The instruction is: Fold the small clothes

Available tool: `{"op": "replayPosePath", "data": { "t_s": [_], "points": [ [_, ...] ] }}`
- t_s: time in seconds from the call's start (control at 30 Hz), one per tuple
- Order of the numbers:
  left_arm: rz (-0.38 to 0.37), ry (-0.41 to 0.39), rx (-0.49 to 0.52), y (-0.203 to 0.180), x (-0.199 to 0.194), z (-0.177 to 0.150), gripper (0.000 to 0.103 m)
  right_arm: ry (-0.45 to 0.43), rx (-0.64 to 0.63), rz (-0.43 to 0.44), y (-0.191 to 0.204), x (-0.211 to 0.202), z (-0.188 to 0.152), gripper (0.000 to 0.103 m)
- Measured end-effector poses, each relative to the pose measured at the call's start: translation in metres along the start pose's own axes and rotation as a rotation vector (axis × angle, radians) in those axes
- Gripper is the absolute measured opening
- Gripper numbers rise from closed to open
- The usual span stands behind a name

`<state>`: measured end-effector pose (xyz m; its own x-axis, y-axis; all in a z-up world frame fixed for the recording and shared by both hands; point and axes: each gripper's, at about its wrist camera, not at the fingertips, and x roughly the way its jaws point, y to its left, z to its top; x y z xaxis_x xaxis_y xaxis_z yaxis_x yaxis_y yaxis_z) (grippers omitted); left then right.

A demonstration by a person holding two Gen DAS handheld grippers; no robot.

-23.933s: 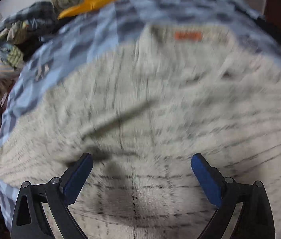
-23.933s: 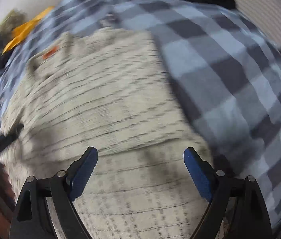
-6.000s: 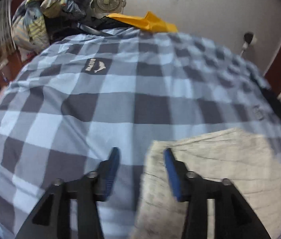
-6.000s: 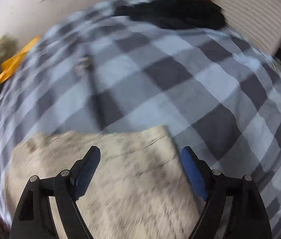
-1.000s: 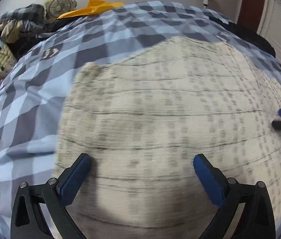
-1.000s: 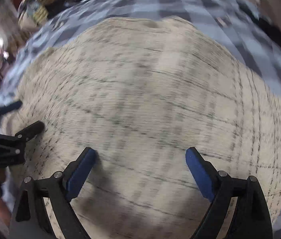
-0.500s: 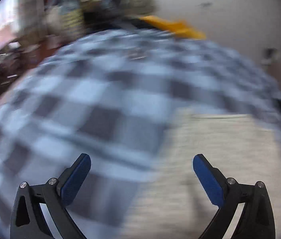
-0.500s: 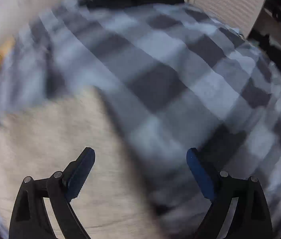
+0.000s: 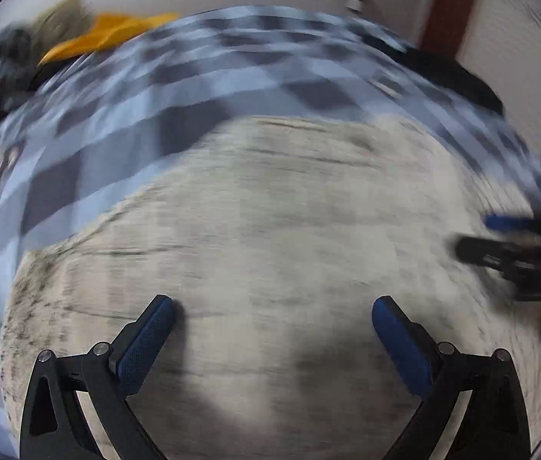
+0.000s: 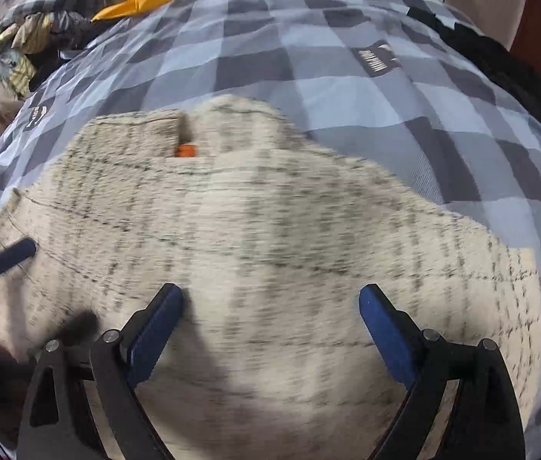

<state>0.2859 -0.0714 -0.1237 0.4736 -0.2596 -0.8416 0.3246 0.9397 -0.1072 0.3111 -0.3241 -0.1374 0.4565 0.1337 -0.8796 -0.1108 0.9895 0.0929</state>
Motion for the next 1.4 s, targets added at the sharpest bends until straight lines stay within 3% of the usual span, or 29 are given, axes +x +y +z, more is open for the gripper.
{"op": "replayPosePath", "data": {
  "t_s": [0.07,0.17,0.2,0.27,0.3,0.33,0.4,0.5,0.6,0.67,0.8,0.9,1.03,1.1,1.17,1.3,1.4],
  "points": [
    [0.011,0.009,-0.070,0.033,-0.002,0.004,0.103,-0.004,0.035,0.067,-0.022,-0.005,0.000,0.092],
    [0.374,0.062,-0.068,0.082,-0.009,0.003,0.103,0.024,0.129,0.131,-0.058,-0.010,0.007,0.092],
    [0.488,0.073,-0.063,0.102,-0.019,-0.002,0.103,0.033,0.167,0.119,-0.071,-0.013,0.009,0.092],
    [0.559,0.079,-0.096,0.130,-0.041,-0.015,0.103,0.055,0.211,-0.054,-0.094,-0.024,0.009,0.092],
    [0.539,0.069,-0.142,0.145,-0.060,-0.023,0.103,0.070,0.249,-0.194,-0.114,-0.033,0.007,0.092],
    [0.545,0.061,-0.178,0.153,-0.075,-0.029,0.103,0.069,0.286,-0.259,-0.129,-0.043,0.003,0.092],
    [0.569,0.026,-0.228,0.160,-0.109,-0.045,0.103,0.063,0.364,-0.287,-0.153,-0.064,-0.008,0.092],
    [0.515,0.017,-0.264,0.149,-0.155,-0.069,0.103,0.058,0.501,-0.246,-0.176,-0.102,-0.032,0.092],
    [0.491,0.016,-0.272,0.118,-0.193,-0.089,0.103,-0.005,0.616,-0.117,-0.173,-0.148,-0.061,0.092],
    [0.466,0.011,-0.307,0.101,-0.212,-0.103,0.103,-0.055,0.637,-0.057,-0.155,-0.157,-0.070,0.092],
    [0.337,0.037,-0.378,0.072,-0.228,-0.143,0.103,-0.212,0.610,0.065,-0.117,-0.195,-0.092,0.092],
    [0.315,0.050,-0.392,0.055,-0.227,-0.174,0.103,-0.256,0.597,0.124,-0.099,-0.203,-0.121,0.092],
    [0.384,0.149,-0.313,0.045,-0.206,-0.190,0.103,-0.101,0.700,0.198,-0.094,-0.172,-0.156,0.092],
    [0.412,0.164,-0.287,0.045,-0.202,-0.191,0.103,0.008,0.788,0.279,-0.095,-0.154,-0.172,0.092],
    [0.406,0.165,-0.306,0.047,-0.203,-0.192,0.103,0.126,0.866,0.294,-0.098,-0.136,-0.181,0.092],
    [0.320,0.185,-0.374,0.055,-0.200,-0.195,0.103,0.107,0.906,0.229,-0.107,-0.126,-0.166,0.092],
    [0.297,0.191,-0.402,0.057,-0.201,-0.198,0.103,0.217,0.983,0.219,-0.117,-0.099,-0.160,0.092]
  ]
}}
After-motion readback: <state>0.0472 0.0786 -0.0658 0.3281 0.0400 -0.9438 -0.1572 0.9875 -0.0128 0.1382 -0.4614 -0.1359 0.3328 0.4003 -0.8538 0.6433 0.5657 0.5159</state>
